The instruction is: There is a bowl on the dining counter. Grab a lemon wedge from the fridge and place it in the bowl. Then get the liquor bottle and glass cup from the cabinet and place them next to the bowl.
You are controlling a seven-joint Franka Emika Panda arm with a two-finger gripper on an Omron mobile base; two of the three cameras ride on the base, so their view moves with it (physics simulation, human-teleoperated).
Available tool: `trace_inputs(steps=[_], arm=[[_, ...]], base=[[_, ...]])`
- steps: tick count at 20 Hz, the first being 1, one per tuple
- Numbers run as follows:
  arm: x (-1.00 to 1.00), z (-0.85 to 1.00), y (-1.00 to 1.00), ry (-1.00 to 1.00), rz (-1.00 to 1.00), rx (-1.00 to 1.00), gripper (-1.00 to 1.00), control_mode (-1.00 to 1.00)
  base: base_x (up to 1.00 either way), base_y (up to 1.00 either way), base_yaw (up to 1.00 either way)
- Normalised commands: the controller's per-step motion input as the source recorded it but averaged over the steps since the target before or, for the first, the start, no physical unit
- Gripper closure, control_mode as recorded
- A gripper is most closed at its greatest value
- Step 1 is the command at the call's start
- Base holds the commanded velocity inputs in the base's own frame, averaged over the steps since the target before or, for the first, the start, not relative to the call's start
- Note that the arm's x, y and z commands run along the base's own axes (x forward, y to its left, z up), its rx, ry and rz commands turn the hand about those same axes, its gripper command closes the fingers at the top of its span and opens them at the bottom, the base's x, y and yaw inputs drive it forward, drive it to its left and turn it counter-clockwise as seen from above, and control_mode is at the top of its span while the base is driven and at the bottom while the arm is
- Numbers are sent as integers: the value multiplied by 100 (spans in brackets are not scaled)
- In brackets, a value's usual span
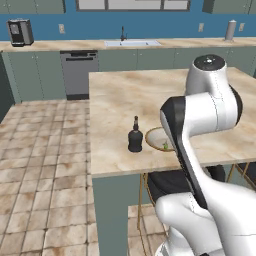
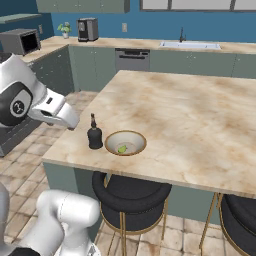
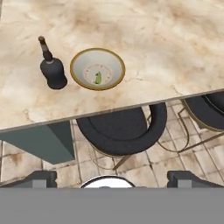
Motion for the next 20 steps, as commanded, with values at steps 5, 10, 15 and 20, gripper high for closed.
trace_inputs(steps=[5,10,15,20], arm=[[0,-32,0,16,0,0,-100,-100],[-2,-24,0,12,0,0,-100,-100],[-8,-3,0,0,0,0,-100,100],[0,0,0,0,0,0,-100,100]], base=[[0,0,0],[0,0,0],[-71,-9,-4],[-100,-76,-29]])
